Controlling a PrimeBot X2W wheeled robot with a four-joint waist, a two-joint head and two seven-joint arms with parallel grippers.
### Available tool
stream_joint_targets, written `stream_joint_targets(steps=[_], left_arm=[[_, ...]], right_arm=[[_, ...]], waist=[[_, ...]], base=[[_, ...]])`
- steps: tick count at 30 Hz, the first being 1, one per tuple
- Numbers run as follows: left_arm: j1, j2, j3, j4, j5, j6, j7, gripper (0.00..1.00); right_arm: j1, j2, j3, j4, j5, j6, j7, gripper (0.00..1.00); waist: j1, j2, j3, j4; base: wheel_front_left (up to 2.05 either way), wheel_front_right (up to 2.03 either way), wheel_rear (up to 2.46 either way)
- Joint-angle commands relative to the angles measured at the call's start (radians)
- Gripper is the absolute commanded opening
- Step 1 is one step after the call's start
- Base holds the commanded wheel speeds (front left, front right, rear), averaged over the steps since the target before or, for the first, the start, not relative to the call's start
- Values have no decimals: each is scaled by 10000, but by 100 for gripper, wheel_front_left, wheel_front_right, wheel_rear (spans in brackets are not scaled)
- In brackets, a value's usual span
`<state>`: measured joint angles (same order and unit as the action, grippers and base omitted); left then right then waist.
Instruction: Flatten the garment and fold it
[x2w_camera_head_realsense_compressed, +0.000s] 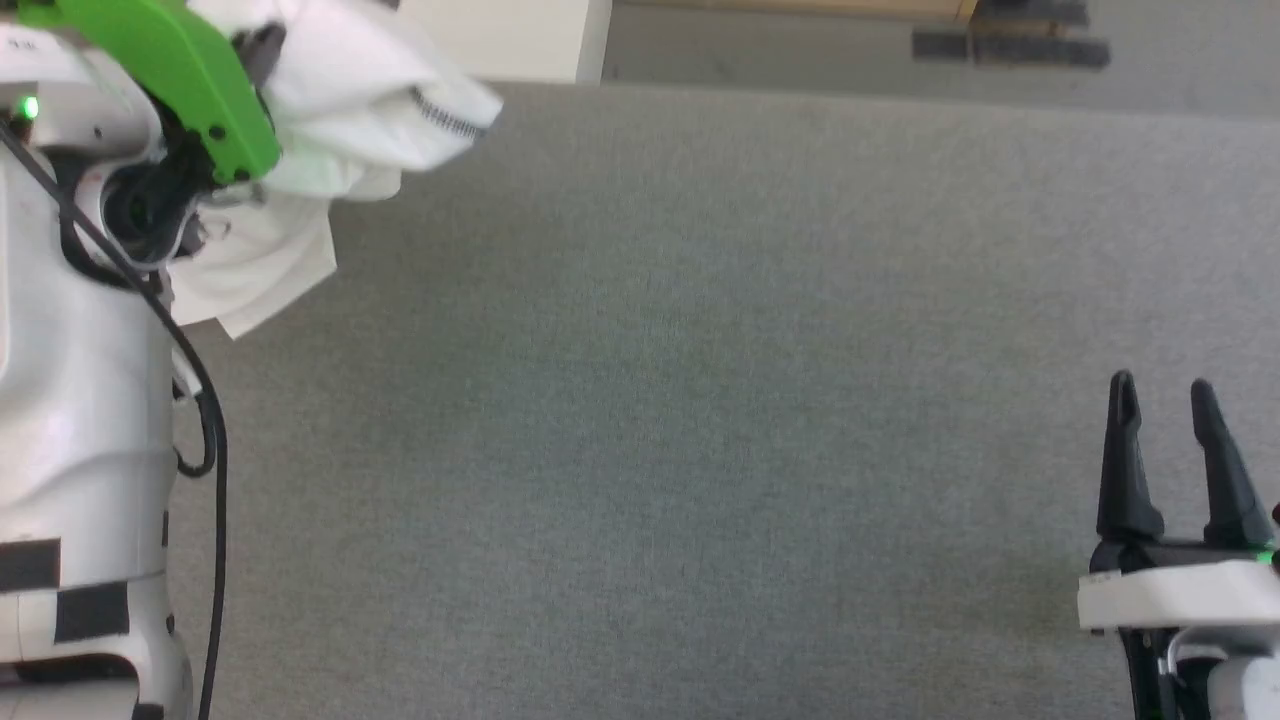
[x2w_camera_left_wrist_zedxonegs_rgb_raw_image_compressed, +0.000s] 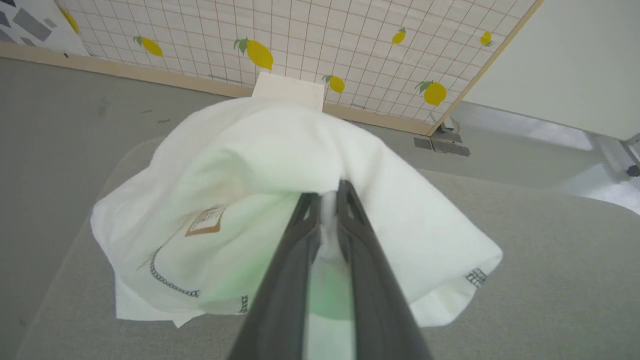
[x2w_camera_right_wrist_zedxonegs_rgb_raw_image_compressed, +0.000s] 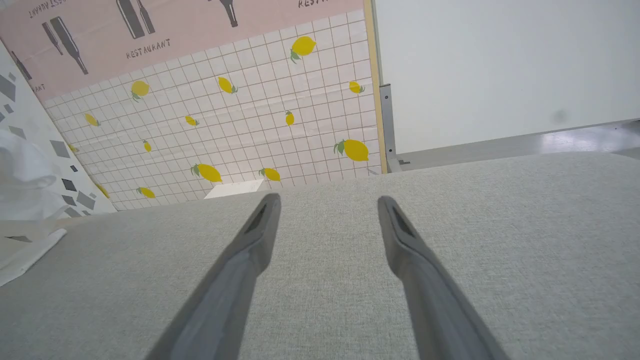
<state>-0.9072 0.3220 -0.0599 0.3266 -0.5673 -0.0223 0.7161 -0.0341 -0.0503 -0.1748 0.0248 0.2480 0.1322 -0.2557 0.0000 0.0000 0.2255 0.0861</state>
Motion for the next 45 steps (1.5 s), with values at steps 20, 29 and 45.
stream_joint_targets(steps=[20,29,45], left_arm=[[-2236,-2004,-1660,-1359,-1174,-975,-736,0],[-1720,-2654,-2941,-1865,-1937,-904,-1051,0],[2065,-2716,-6969,-1262,-3179,833,-4887,0]], right_arm=[[943,1,99,308,691,-15,-60,100],[928,1,23,270,751,-15,-60,100],[397,1,-561,42,725,-15,-60,100]], waist=[[0,0,-2651,-774],[0,0,-2586,-1009],[0,0,-1441,-1283]], base=[[0,0,0],[0,0,0],[0,0,0]])
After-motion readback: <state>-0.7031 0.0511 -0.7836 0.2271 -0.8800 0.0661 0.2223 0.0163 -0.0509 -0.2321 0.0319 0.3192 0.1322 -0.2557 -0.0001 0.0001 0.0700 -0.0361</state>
